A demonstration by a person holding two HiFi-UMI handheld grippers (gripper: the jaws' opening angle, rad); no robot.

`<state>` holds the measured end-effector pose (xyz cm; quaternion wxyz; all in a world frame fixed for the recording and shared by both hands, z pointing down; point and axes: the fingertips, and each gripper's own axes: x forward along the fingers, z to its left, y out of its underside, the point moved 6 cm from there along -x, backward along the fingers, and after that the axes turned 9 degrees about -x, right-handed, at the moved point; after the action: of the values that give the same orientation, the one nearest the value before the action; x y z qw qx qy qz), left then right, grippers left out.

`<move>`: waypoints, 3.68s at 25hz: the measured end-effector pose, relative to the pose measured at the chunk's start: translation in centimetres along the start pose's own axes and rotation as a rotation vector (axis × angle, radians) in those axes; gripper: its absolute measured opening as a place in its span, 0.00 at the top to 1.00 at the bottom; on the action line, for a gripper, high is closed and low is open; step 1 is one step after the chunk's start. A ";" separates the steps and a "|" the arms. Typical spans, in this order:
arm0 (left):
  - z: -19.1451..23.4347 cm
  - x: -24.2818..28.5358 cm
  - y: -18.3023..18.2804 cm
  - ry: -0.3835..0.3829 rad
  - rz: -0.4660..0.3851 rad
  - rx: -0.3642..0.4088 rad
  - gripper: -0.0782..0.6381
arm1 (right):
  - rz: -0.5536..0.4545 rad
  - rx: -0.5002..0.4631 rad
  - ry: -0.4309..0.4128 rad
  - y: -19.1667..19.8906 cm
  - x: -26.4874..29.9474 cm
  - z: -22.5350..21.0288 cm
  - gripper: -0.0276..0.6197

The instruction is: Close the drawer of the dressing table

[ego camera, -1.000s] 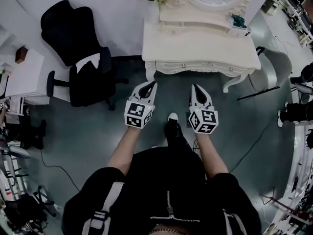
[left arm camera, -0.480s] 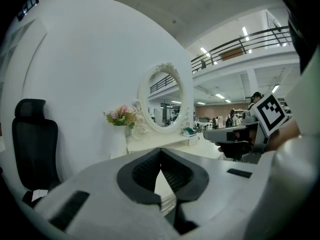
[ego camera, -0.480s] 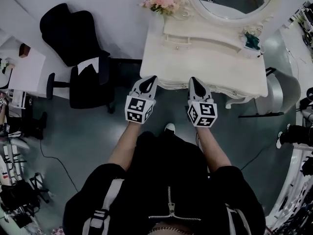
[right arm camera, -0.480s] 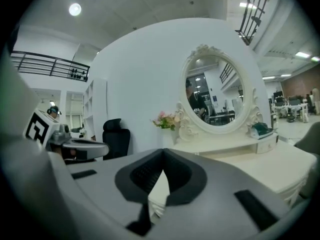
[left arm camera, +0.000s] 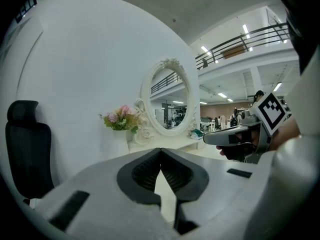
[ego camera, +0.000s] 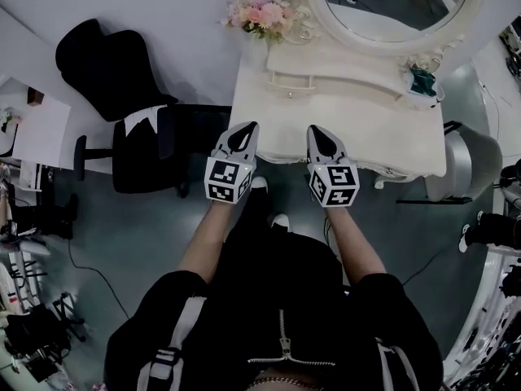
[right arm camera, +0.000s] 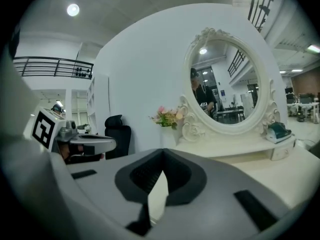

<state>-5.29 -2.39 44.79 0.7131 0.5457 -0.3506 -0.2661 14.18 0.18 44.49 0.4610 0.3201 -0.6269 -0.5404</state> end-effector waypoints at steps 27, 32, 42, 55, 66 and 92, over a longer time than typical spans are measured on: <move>11.5 17.2 -2.1 0.185 0.061 -0.009 0.89 | 0.029 0.036 0.167 -1.5 15.8 -5.7 0.95; 11.4 18.7 -2.6 0.190 0.059 -0.014 0.89 | 0.030 0.028 0.159 -1.9 16.7 -6.9 0.95; 11.6 19.9 -0.7 0.186 0.110 -0.030 0.89 | 0.114 0.027 0.118 1.2 18.2 -6.7 0.95; 12.4 18.3 2.4 0.159 0.155 -0.074 0.89 | 0.260 0.064 0.111 6.6 18.1 -4.8 0.95; 13.9 17.6 2.5 0.116 0.147 -0.082 0.89 | 0.332 0.147 0.109 8.4 19.4 -5.1 0.77; 19.1 14.6 2.9 -0.025 0.153 -0.106 0.89 | 0.553 0.237 0.162 15.1 24.8 -5.8 0.77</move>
<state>-11.42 -24.06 53.67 0.7547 0.4755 -0.3857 -0.2357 11.85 -21.13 64.84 0.5985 0.2309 -0.7100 -0.2904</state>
